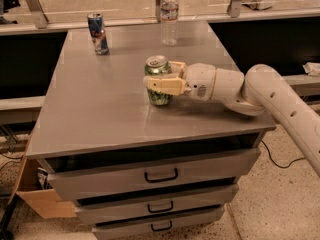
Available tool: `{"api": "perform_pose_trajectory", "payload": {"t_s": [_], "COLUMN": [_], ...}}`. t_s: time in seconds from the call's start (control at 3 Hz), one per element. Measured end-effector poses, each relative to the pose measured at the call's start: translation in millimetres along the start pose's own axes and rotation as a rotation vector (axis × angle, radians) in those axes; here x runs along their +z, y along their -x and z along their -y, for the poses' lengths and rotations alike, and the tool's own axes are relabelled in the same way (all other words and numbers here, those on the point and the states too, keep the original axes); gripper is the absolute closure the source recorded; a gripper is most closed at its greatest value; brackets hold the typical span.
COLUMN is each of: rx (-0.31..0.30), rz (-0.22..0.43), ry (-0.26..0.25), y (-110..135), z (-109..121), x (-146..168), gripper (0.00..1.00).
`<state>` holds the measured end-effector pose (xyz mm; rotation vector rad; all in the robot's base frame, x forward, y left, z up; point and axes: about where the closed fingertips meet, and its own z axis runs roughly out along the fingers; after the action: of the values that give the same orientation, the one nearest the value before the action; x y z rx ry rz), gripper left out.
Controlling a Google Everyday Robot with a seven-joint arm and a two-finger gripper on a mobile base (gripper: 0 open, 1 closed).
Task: Place green can upright
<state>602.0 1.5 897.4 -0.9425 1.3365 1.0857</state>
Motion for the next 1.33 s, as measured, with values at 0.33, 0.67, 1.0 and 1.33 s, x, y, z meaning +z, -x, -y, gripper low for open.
{"api": "perform_pose_trajectory", "payload": {"t_s": [0.33,0.67,1.0,1.33], "rx": [0.000,-0.013,-0.044,-0.098], "rz": [0.000,-0.013,-0.057,-0.125], "ry": [0.000,-0.003,-0.034,-0.093], "y": [0.0,-2.7,8.5,41.4], "z": [0.0,-3.0,-2.1,4.7], "x": [0.0,-21.1,-64.0,-126.4], "gripper": [0.04,0.00,0.00,0.00]}}
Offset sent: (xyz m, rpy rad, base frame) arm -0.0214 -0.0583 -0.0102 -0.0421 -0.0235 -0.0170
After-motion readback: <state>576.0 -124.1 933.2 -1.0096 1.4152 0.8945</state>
